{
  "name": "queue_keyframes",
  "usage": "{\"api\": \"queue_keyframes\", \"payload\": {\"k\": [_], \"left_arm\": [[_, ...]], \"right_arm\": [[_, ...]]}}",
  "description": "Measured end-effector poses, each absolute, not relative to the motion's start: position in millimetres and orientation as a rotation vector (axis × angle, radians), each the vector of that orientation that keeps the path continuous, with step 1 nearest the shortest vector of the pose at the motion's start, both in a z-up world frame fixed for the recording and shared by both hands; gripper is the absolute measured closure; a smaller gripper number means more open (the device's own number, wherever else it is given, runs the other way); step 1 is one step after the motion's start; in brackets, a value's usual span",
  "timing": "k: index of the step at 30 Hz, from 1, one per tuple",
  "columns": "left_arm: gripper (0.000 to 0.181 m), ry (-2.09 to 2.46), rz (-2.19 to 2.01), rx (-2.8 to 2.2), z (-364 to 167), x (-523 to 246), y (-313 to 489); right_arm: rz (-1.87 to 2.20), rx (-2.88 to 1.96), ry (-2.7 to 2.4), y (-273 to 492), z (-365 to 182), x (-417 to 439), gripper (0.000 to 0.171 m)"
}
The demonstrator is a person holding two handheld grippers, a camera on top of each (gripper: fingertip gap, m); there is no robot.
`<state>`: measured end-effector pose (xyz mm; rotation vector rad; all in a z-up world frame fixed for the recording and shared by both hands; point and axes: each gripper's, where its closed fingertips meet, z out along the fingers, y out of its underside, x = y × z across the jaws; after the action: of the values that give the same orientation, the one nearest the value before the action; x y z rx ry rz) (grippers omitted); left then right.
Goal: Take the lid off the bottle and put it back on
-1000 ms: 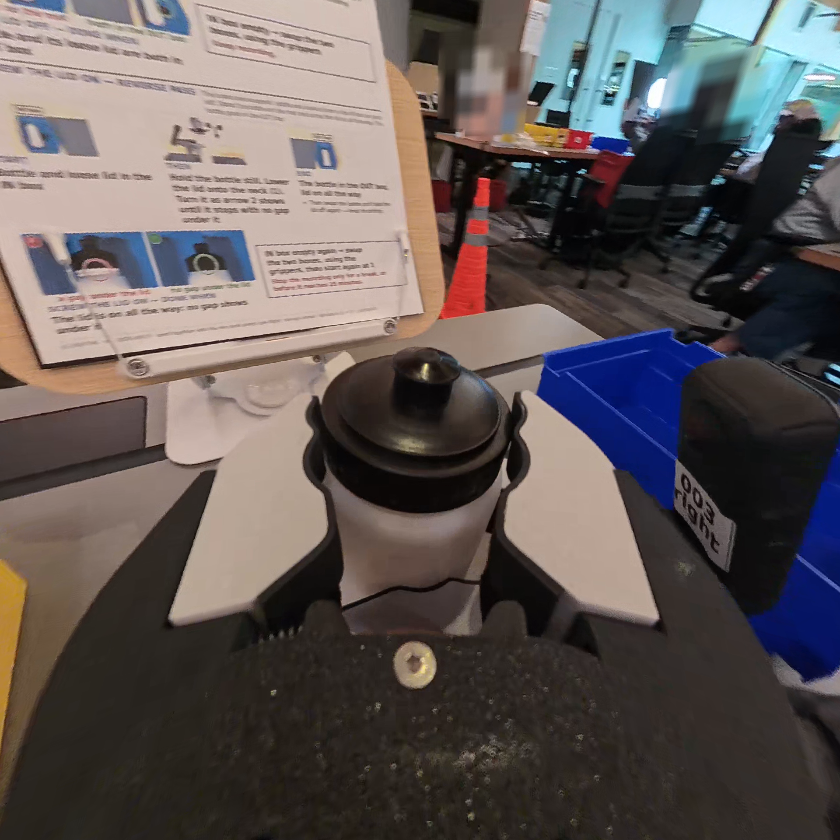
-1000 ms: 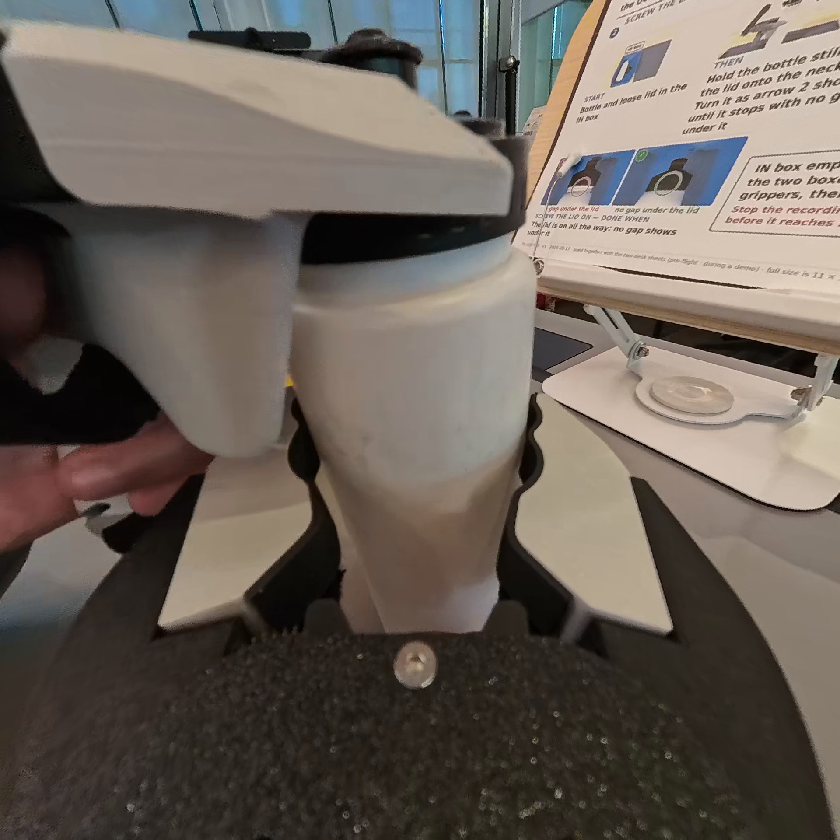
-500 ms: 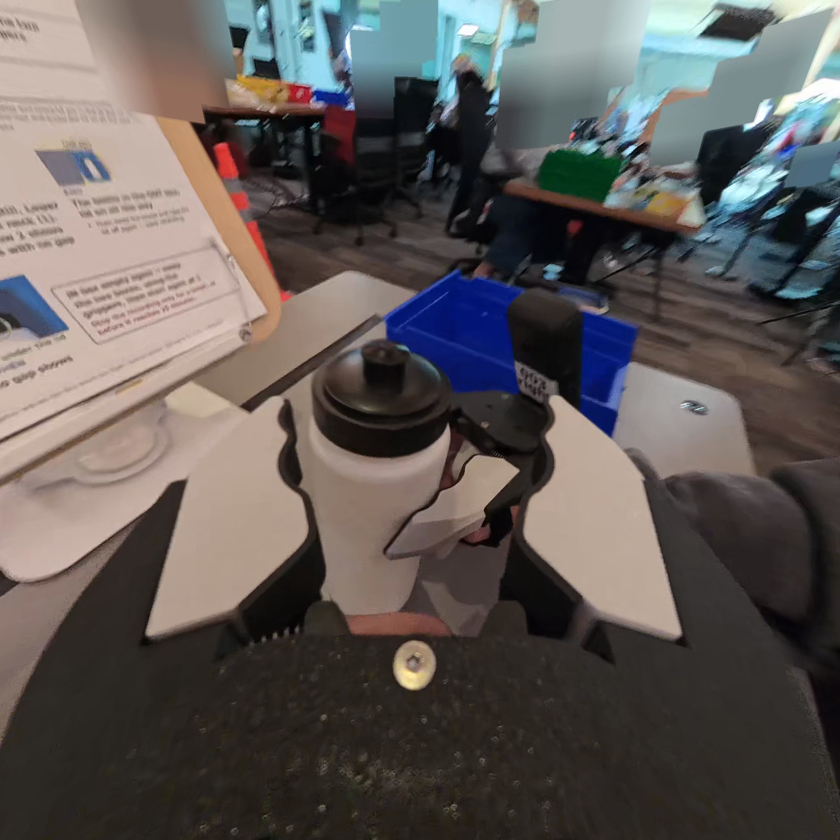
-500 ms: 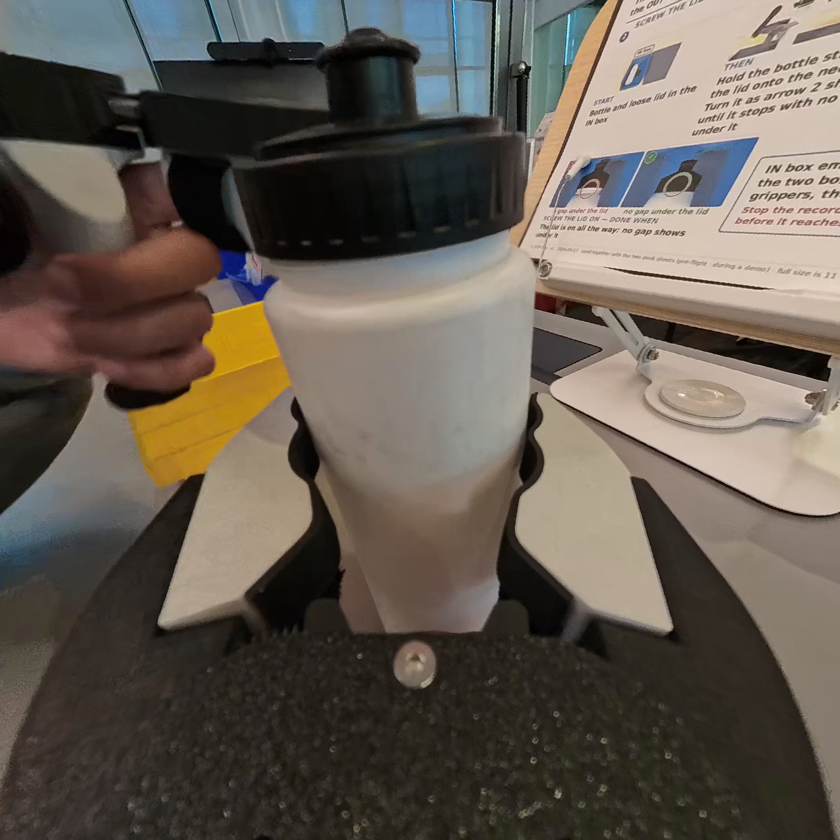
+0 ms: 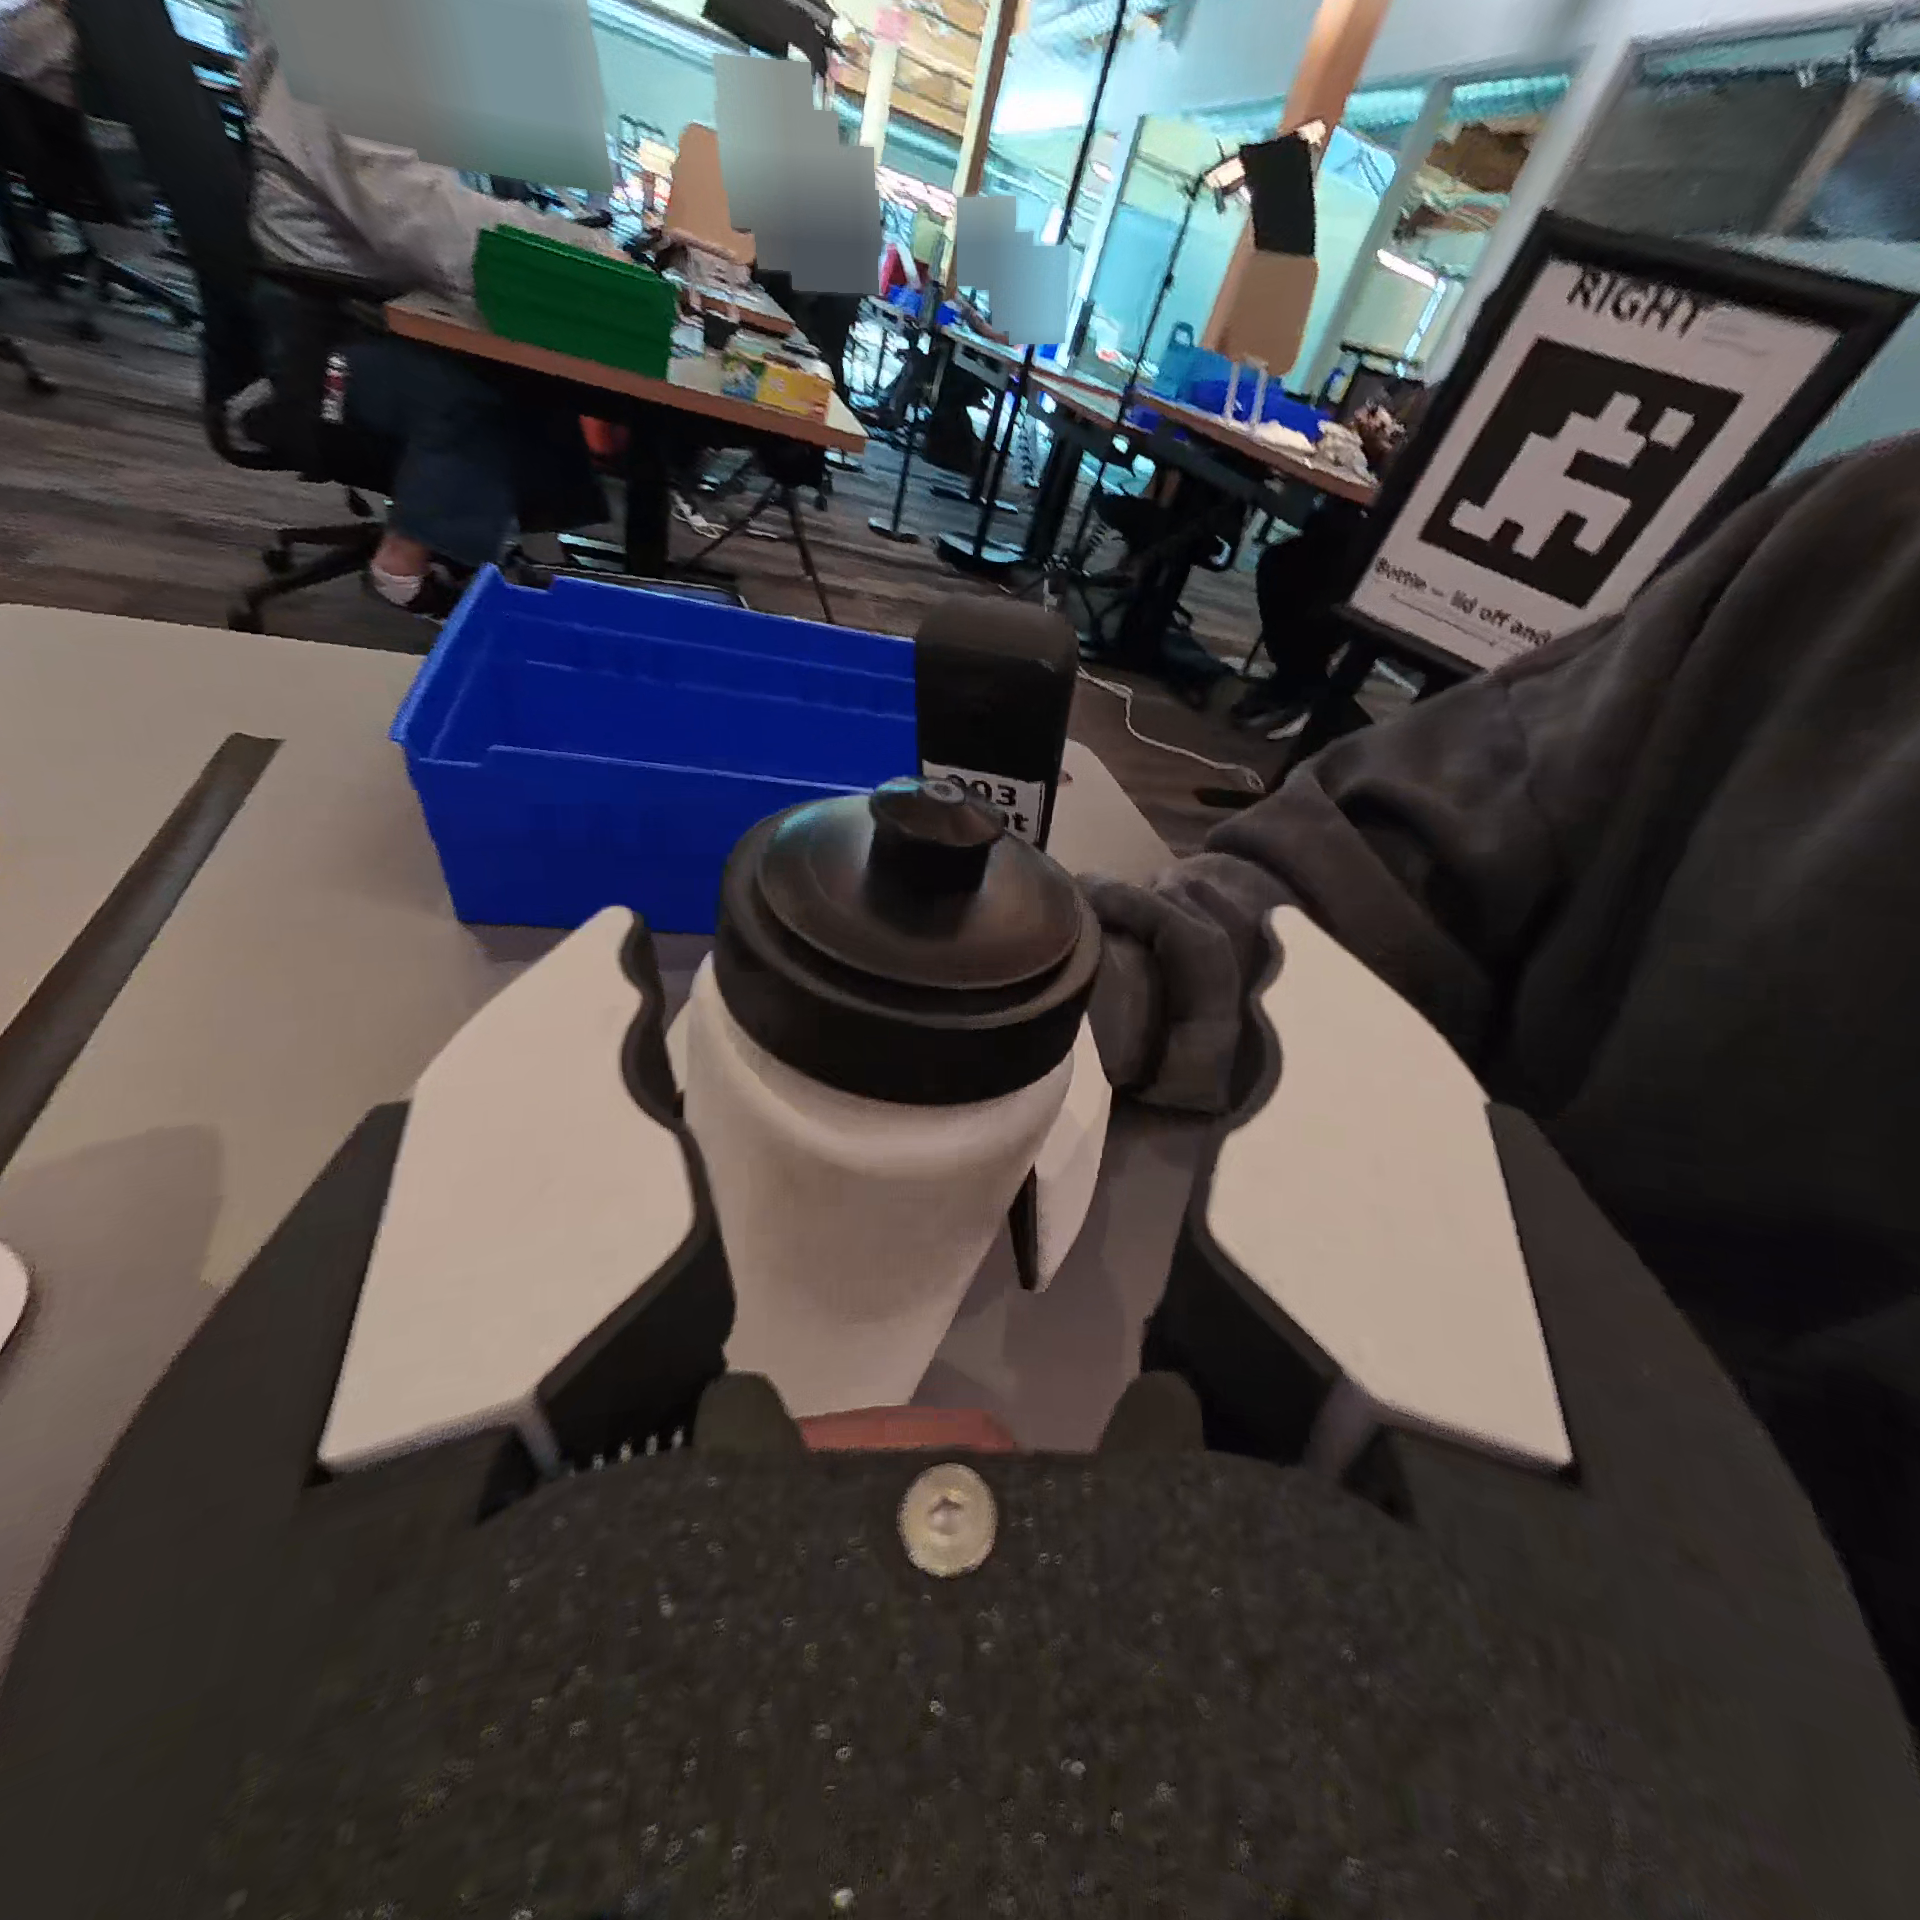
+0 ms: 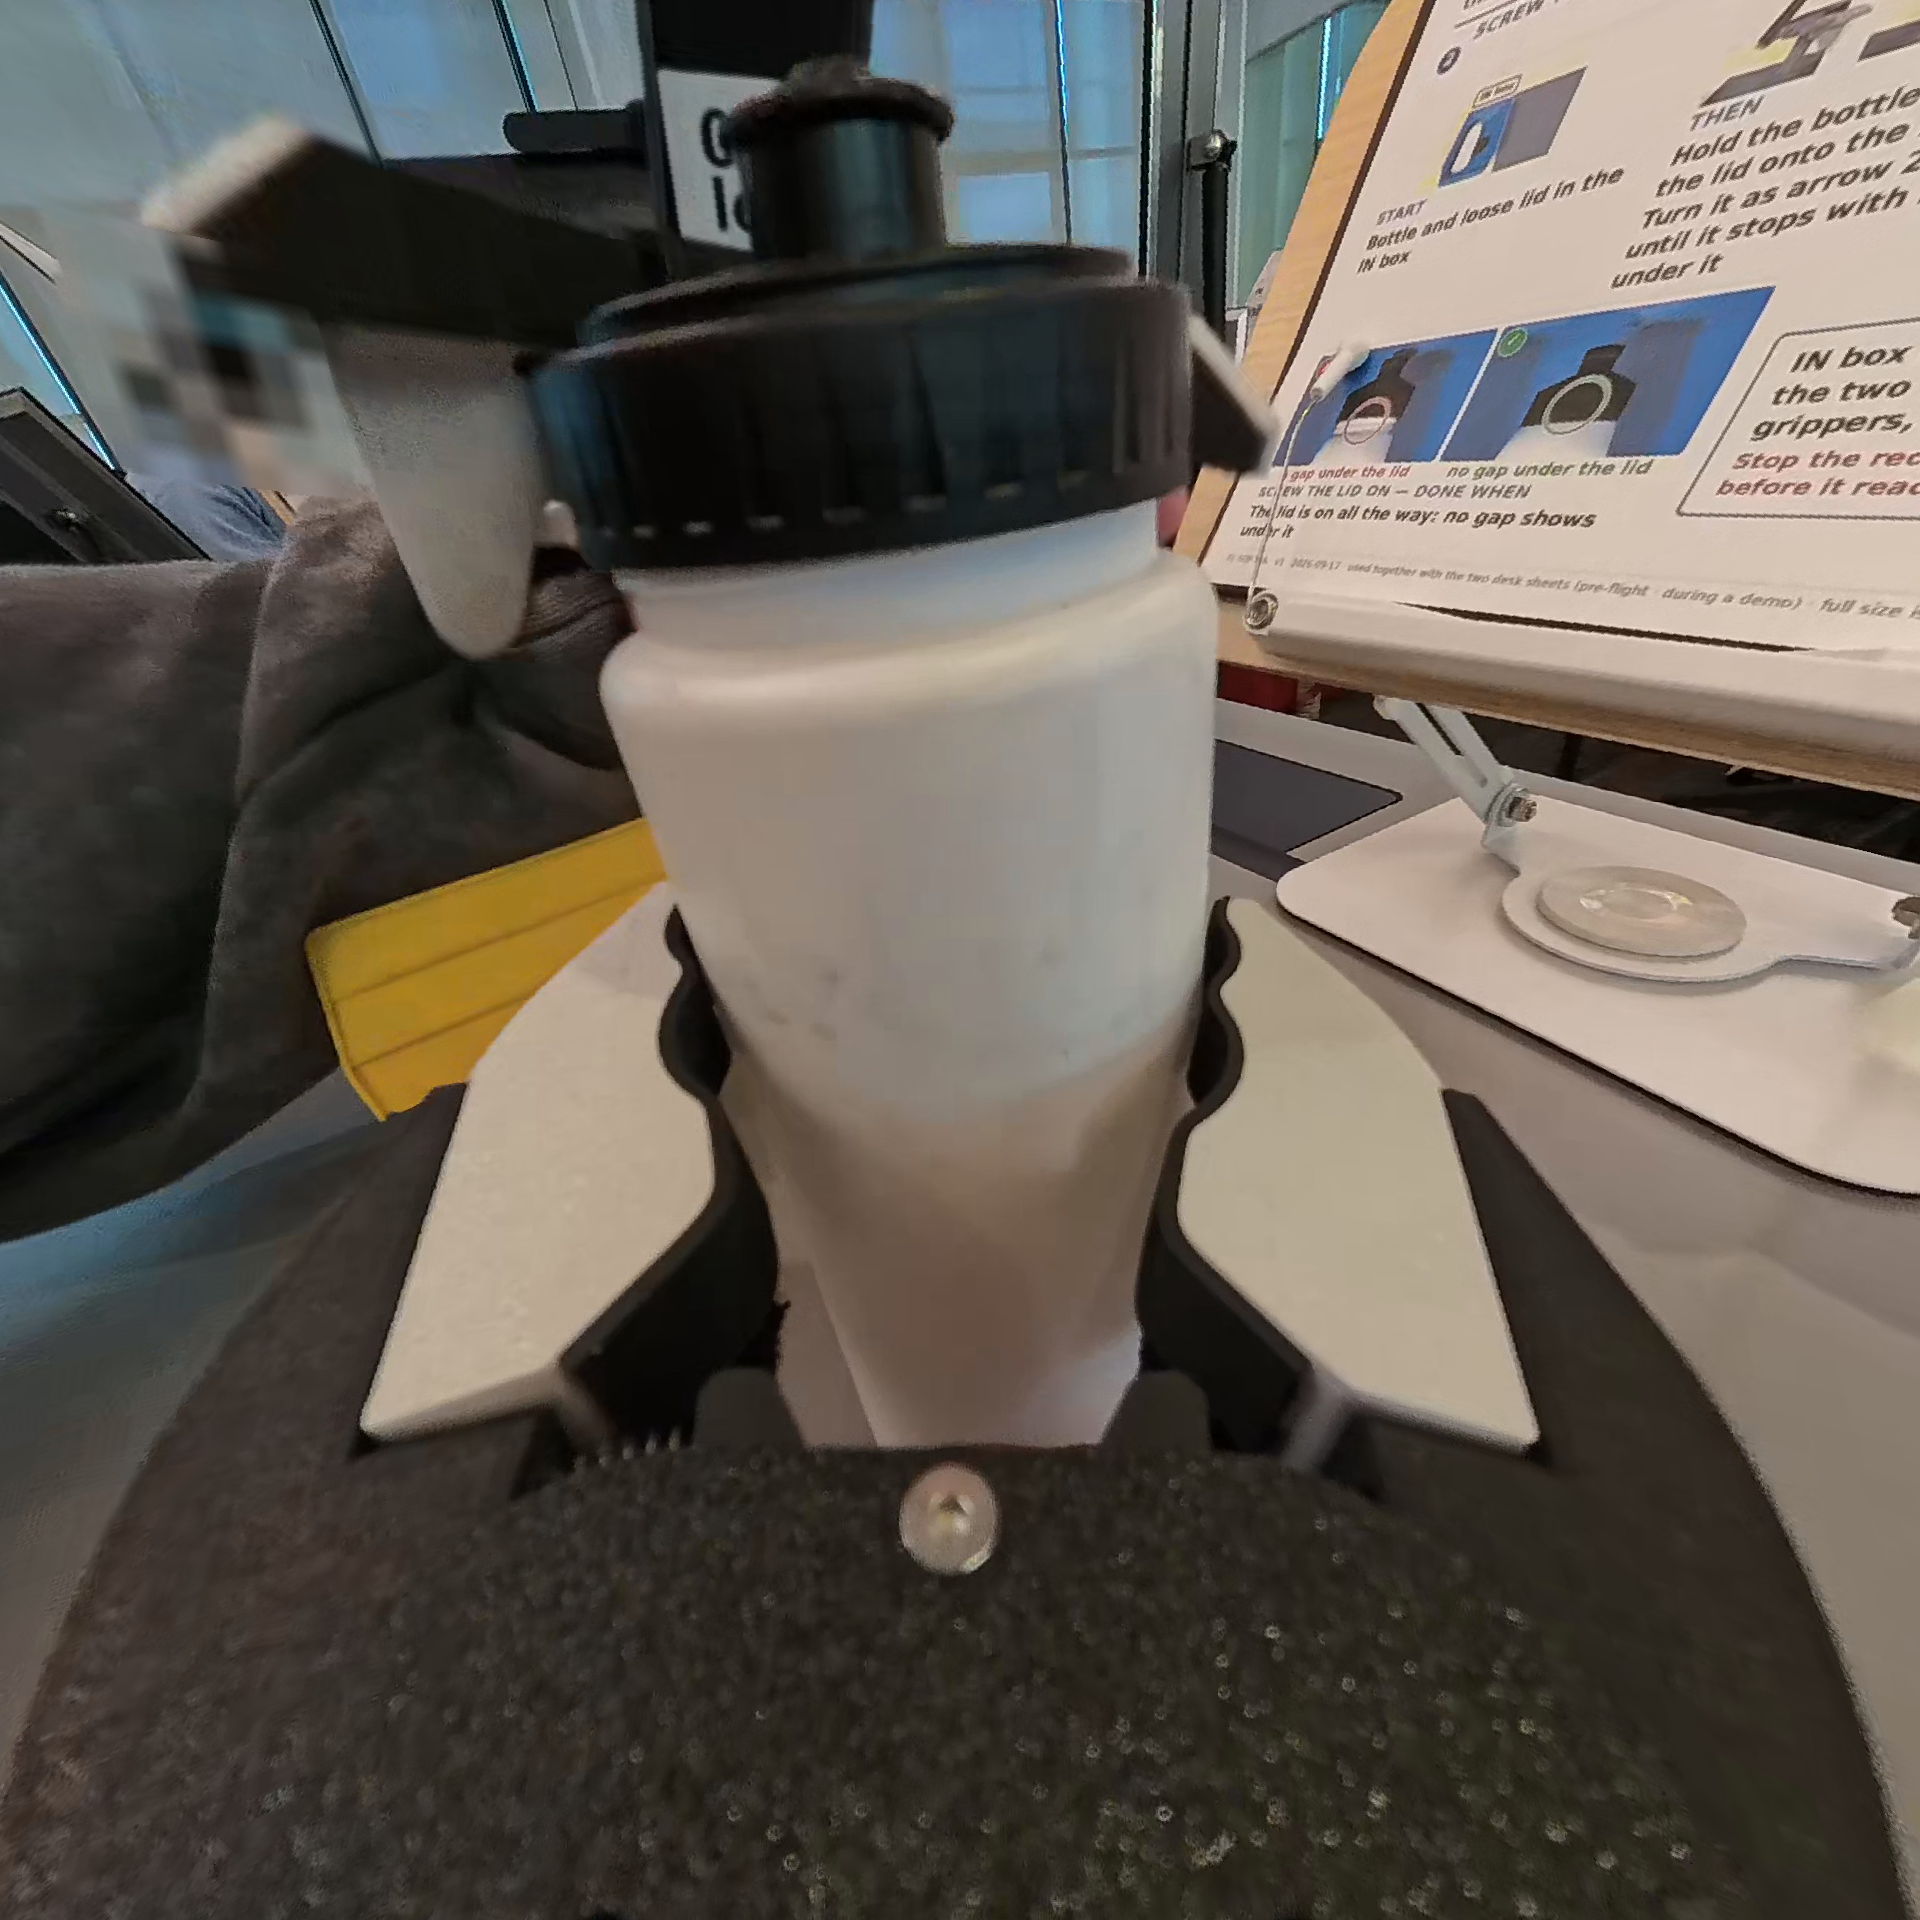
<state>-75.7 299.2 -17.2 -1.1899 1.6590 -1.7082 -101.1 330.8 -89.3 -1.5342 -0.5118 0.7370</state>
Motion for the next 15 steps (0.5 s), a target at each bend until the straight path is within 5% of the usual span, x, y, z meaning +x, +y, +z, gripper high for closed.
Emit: {"api": "queue_keyframes", "payload": {"k": [4, 15], "left_arm": [[0.105, 1.695, -1.583, -1.090, -28.4, -65.8, 300.5], [0.107, 1.406, -1.303, -1.294, -25.2, -59.2, 309.6]], "right_arm": [[0.744, -1.534, -0.517, 330.2, -89.9, -101.5, 0.082], [0.745, -1.537, -0.500, 331.3, -89.7, -98.9, 0.082]]}}
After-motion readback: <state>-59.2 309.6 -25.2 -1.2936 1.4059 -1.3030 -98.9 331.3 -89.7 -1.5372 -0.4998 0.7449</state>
